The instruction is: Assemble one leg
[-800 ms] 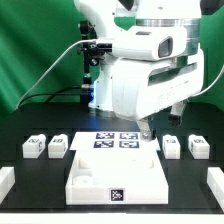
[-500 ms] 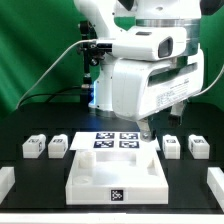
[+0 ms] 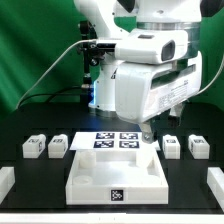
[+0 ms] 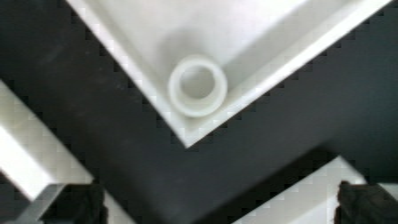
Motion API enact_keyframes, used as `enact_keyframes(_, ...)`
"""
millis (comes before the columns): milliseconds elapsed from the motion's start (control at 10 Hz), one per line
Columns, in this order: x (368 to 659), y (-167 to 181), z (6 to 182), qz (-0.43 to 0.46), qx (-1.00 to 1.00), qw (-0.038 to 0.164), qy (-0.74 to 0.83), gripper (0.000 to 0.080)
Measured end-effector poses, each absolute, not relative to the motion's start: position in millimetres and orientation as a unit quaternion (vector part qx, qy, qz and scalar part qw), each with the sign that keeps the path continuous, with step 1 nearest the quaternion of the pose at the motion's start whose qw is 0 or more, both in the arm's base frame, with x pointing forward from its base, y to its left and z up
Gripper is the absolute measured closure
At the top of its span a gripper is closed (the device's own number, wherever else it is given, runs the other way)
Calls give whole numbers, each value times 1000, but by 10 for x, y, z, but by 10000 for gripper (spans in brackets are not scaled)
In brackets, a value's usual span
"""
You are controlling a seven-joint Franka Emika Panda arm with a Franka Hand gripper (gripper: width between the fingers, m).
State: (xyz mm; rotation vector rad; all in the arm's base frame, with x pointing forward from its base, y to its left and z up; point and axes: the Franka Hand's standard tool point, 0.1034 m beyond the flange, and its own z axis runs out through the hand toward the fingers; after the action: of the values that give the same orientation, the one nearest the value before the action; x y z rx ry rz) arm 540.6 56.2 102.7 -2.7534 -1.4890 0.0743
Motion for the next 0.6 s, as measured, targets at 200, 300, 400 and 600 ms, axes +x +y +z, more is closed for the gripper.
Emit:
enact_keyframes(200, 5056, 414, 923, 24, -833, 4, -553, 150)
enact_keyframes(300, 4938, 313, 907, 20, -796, 3, -605, 150)
enact_keyframes(400, 4867, 207, 867, 4, -735, -3, -678, 150)
enact_keyframes(600, 4836, 108, 838, 4, -690, -5, -724, 150)
